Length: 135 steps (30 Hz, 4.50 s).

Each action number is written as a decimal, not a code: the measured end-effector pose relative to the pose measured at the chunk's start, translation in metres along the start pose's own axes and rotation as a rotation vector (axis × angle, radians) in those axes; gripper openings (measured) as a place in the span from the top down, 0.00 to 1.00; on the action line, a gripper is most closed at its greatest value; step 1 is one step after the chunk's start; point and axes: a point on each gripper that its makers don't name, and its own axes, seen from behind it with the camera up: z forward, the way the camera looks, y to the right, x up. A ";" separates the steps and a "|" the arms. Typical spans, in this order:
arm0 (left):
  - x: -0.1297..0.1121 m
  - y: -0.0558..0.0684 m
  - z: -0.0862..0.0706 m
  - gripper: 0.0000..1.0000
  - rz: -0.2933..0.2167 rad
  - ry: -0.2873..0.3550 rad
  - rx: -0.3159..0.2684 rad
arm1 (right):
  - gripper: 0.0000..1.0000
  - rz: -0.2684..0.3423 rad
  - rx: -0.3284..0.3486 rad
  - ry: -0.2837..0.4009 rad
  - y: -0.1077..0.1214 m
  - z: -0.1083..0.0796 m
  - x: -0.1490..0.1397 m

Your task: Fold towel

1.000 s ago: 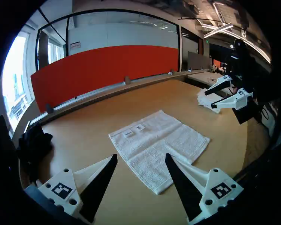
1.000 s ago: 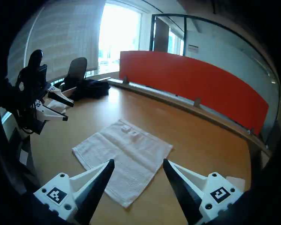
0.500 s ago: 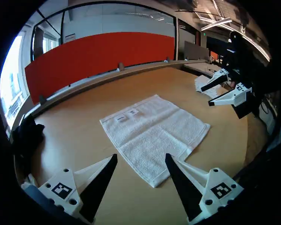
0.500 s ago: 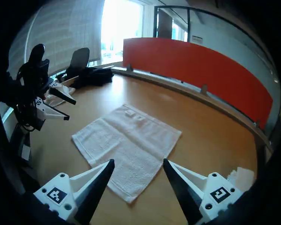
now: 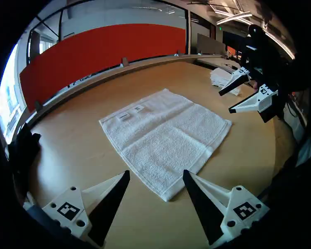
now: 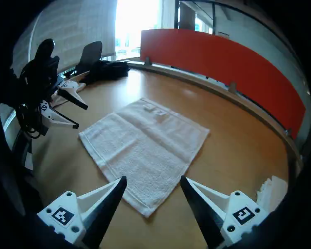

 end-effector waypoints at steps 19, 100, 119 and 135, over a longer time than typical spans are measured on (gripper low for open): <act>-0.034 0.006 0.019 0.06 0.002 -0.090 -0.022 | 0.00 0.003 0.031 -0.112 -0.005 0.013 -0.049; -0.049 0.025 0.029 0.79 -0.017 -0.184 -0.017 | 0.80 0.015 0.086 -0.149 -0.009 0.018 -0.071; -0.035 0.028 0.019 0.87 -0.085 -0.185 -0.003 | 0.85 0.027 0.096 -0.138 -0.014 0.006 -0.059; 0.006 0.029 -0.018 0.87 -0.144 -0.142 0.011 | 0.85 0.014 0.062 -0.034 -0.006 -0.029 0.001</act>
